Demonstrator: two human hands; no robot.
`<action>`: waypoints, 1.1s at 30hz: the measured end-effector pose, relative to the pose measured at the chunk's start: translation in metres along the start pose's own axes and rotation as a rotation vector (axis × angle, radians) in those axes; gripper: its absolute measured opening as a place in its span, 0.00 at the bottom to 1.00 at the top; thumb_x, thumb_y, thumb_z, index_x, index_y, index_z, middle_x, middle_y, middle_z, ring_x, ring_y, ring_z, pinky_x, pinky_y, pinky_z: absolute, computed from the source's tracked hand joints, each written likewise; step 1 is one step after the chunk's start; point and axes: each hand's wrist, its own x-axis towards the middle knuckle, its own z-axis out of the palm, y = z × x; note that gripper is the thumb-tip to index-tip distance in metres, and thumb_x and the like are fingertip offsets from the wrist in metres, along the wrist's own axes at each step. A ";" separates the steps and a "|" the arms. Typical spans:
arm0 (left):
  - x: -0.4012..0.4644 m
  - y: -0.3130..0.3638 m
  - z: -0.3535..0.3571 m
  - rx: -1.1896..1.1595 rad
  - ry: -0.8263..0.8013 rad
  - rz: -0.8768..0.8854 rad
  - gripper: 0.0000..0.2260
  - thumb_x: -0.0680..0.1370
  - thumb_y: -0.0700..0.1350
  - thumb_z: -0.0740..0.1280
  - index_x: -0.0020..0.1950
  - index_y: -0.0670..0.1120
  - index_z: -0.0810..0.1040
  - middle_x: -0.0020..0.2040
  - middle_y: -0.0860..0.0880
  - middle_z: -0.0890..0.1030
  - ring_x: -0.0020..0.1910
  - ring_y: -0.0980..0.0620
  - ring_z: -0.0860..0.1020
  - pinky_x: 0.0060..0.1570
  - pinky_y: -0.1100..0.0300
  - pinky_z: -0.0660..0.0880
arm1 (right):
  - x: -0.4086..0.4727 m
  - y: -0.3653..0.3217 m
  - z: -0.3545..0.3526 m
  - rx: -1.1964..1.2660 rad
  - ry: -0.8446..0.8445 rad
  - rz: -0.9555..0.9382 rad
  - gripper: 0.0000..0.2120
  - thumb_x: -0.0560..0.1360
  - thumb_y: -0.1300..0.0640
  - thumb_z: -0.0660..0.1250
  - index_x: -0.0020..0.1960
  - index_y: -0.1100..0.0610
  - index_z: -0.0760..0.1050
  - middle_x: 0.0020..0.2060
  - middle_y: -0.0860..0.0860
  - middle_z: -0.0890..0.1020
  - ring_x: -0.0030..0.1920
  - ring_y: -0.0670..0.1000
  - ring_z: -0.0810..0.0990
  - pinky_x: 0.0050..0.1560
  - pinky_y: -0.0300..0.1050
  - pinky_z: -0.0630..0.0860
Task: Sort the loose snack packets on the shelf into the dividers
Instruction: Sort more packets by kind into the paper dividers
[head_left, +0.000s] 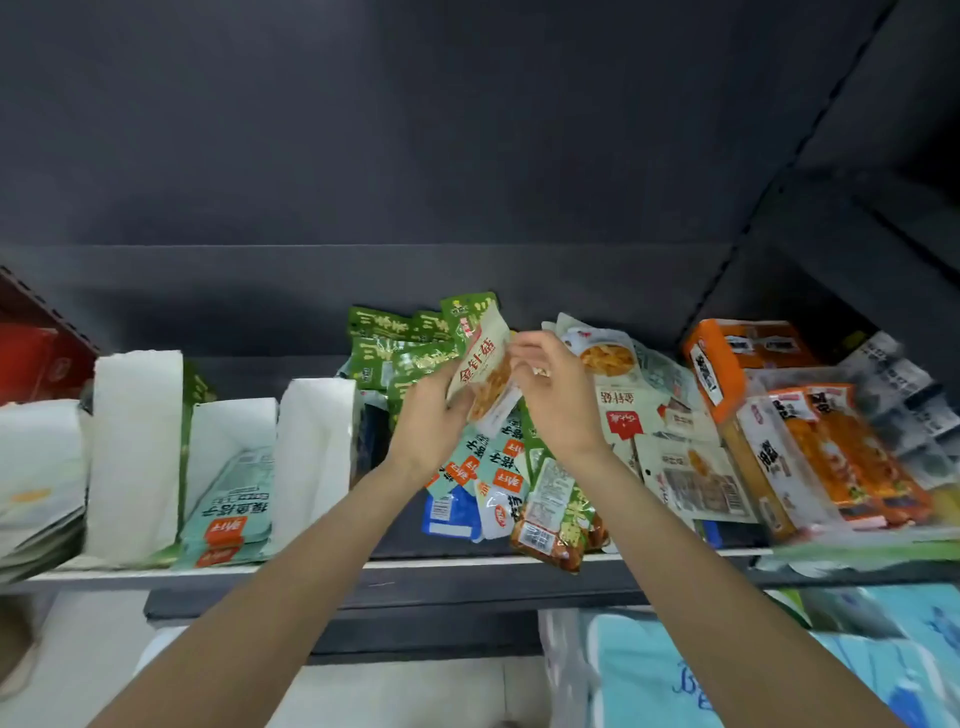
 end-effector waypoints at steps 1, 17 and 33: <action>-0.005 -0.001 -0.017 -0.020 -0.002 -0.003 0.09 0.80 0.40 0.62 0.58 0.41 0.77 0.49 0.50 0.81 0.44 0.54 0.79 0.39 0.67 0.74 | -0.002 -0.006 0.006 -0.030 -0.008 -0.020 0.15 0.76 0.58 0.65 0.63 0.55 0.71 0.59 0.49 0.78 0.61 0.46 0.75 0.63 0.47 0.72; -0.110 -0.116 -0.334 -0.198 0.267 0.087 0.10 0.74 0.37 0.70 0.52 0.46 0.74 0.46 0.58 0.80 0.46 0.64 0.80 0.43 0.71 0.75 | -0.092 -0.192 0.242 0.067 -0.188 -0.110 0.04 0.74 0.61 0.69 0.41 0.59 0.77 0.41 0.49 0.83 0.42 0.46 0.81 0.45 0.50 0.80; -0.160 -0.220 -0.416 0.502 0.206 0.320 0.04 0.74 0.40 0.70 0.46 0.46 0.84 0.45 0.51 0.83 0.50 0.49 0.77 0.51 0.56 0.72 | -0.128 -0.198 0.347 -0.244 -0.241 -0.134 0.06 0.75 0.62 0.66 0.48 0.58 0.82 0.46 0.52 0.84 0.49 0.49 0.81 0.46 0.33 0.71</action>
